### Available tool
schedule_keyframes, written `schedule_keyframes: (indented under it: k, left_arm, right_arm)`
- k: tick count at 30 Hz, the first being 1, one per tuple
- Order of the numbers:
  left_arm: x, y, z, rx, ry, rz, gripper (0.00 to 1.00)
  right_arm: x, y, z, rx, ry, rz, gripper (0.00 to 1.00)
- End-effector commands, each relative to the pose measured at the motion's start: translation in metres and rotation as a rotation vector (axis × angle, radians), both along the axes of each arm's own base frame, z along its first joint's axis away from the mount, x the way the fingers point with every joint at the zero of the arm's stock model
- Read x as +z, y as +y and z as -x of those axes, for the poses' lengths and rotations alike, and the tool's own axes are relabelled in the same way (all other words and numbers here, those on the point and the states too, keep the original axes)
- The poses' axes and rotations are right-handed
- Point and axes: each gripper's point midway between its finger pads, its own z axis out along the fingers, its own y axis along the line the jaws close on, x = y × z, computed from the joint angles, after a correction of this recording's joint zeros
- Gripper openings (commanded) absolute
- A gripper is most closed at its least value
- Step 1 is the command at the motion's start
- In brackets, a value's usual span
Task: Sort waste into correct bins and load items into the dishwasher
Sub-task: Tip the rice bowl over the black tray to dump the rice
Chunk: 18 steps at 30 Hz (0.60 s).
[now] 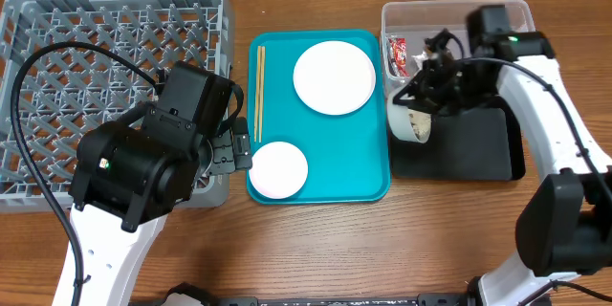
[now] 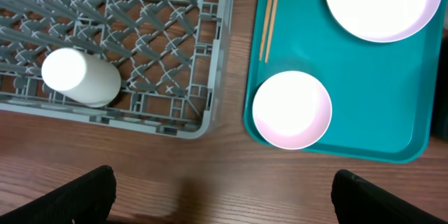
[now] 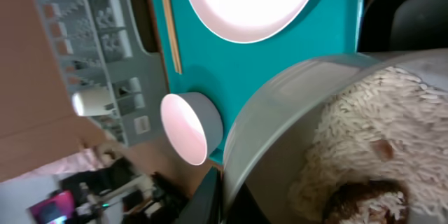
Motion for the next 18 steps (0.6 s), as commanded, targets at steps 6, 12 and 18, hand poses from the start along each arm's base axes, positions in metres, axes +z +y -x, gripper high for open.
schedule_keyframes:
  k: [6,12,18]
  left_arm:
    - [0.002,-0.001,-0.003,0.01,-0.013,0.005,1.0]
    - [0.002,-0.001,-0.003,0.01,-0.012,0.005,1.0]
    - [0.002,-0.001,-0.003,0.01,-0.012,0.005,1.0]
  right_arm:
    - [0.008,-0.014,0.006,-0.009,-0.121,-0.396,0.04]
    - [0.026,-0.039,0.004,-0.053,-0.252,-0.588,0.04]
    - [0.019,-0.051,0.012,-0.084,-0.234,-0.555,0.04]
